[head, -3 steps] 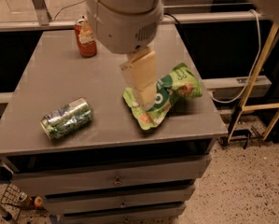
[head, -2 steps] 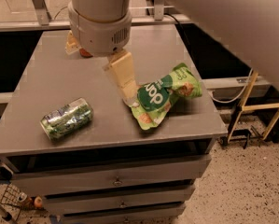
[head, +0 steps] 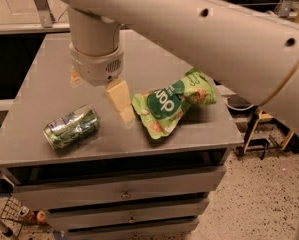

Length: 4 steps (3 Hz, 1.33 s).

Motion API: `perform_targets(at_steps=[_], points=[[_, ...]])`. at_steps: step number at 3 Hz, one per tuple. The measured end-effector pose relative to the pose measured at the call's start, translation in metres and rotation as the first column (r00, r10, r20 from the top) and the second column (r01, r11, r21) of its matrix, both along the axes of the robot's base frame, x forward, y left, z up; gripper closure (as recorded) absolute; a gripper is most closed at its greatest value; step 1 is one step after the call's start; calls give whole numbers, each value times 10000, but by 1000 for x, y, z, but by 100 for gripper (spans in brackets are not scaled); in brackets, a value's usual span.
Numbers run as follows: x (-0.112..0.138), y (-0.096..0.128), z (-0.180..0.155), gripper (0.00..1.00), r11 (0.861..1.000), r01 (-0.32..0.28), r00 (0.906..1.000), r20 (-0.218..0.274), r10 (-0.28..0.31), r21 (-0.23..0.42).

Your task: Place green can upright

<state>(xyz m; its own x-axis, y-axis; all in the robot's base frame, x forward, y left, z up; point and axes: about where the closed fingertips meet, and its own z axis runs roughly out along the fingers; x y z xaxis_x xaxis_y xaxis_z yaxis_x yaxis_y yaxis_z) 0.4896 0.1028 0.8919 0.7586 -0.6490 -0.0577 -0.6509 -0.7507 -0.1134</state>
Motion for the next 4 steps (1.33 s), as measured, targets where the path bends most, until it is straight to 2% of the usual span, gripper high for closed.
perform_targets(at_steps=[2, 3, 4], points=[[-22, 21, -30, 0, 9999, -123, 9960, -889, 112, -122], [-30, 33, -36, 0, 9985, -380, 9934, -1101, 336, -383], [-32, 46, -33, 0, 9973, -379, 9947, -976, 316, -634]])
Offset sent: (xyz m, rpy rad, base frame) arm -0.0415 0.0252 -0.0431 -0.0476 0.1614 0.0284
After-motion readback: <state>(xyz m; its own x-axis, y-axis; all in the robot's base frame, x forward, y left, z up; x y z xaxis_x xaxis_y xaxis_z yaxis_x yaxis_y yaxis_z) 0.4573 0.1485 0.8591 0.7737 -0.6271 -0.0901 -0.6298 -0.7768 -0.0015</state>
